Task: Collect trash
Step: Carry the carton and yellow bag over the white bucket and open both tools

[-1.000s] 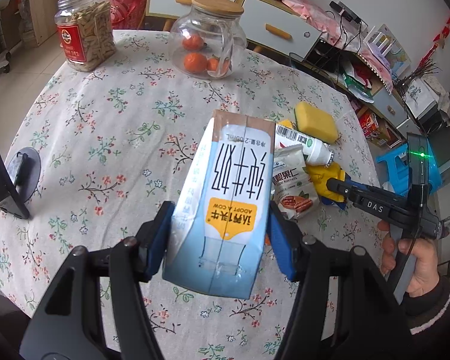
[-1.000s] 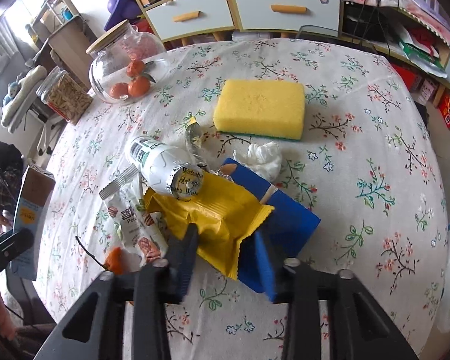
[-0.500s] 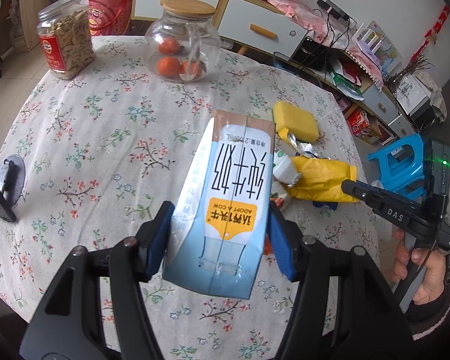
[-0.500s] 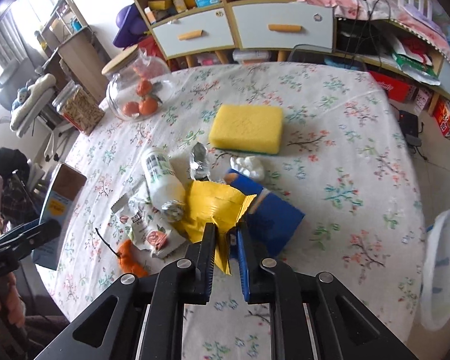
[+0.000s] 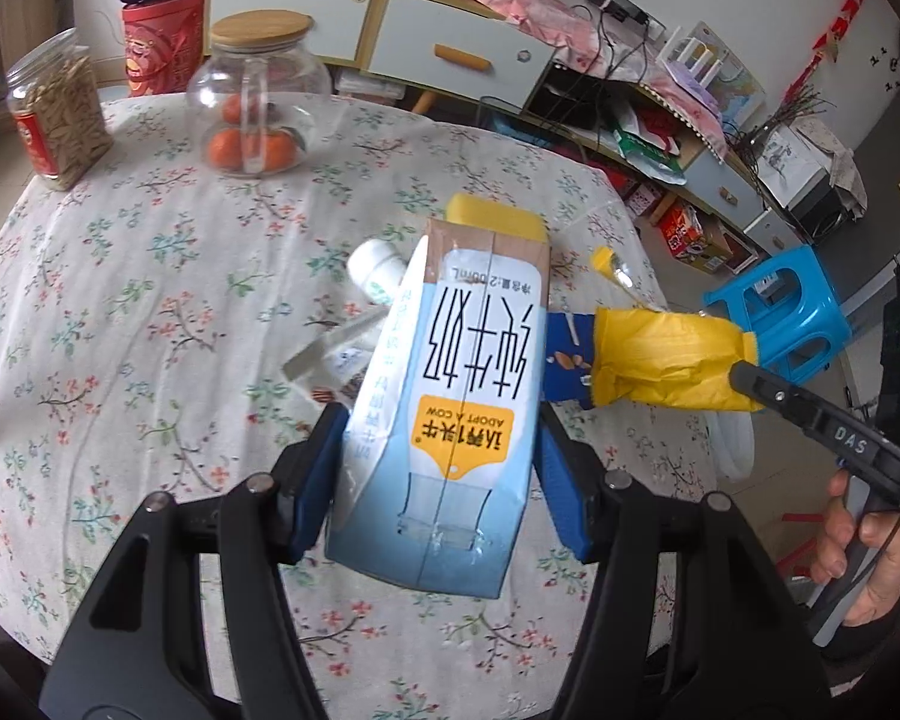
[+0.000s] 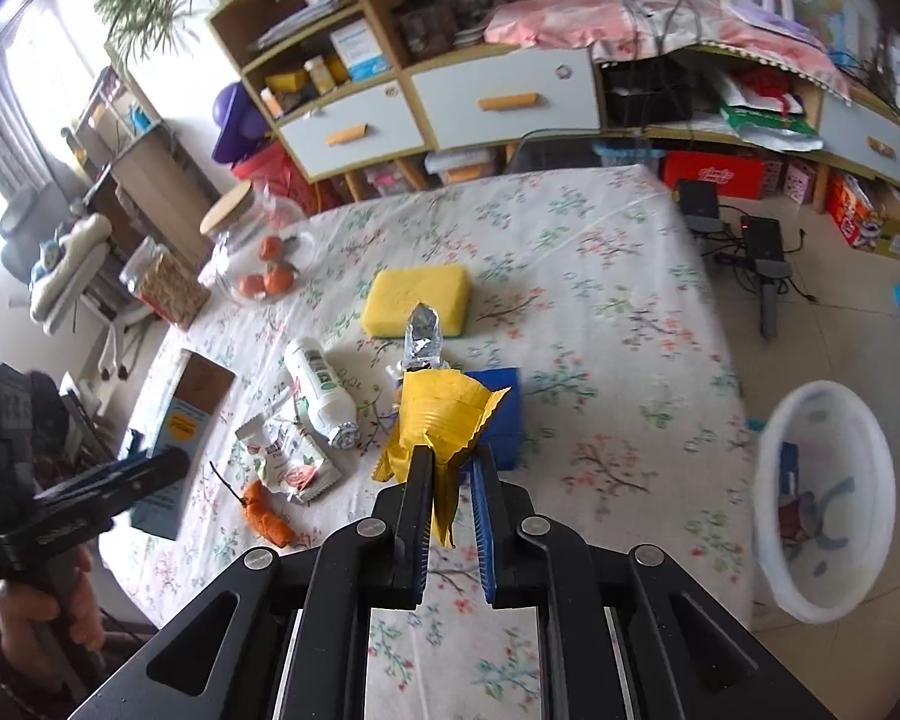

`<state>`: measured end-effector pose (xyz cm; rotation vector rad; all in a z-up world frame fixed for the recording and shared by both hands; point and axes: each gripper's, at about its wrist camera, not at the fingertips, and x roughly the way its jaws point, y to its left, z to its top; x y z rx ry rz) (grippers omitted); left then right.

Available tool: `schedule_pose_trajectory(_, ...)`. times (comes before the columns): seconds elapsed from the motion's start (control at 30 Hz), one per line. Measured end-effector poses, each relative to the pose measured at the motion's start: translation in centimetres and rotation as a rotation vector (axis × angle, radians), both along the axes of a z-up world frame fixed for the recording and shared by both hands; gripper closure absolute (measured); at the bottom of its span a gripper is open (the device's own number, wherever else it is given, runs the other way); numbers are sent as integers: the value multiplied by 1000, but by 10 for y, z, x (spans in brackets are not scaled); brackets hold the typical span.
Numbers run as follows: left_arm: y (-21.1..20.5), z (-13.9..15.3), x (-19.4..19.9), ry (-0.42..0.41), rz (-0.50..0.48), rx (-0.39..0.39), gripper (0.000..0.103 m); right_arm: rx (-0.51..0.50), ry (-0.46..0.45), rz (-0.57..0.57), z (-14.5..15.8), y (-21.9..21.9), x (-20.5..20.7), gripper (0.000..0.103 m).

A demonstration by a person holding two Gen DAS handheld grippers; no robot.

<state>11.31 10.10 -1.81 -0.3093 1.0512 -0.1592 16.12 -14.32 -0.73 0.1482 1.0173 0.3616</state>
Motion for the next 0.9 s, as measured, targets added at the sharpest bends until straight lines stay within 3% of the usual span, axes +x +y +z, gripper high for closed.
schedule_pose_trajectory(0.5, -87, -6, 14, 16, -147, -16, 41, -30, 2, -273, 12, -138, -28, 90)
schedule_pose_trajectory(0.9, -156, -14, 26, 25, -261, -22, 41, -71, 64, -480, -5, -232, -40, 87)
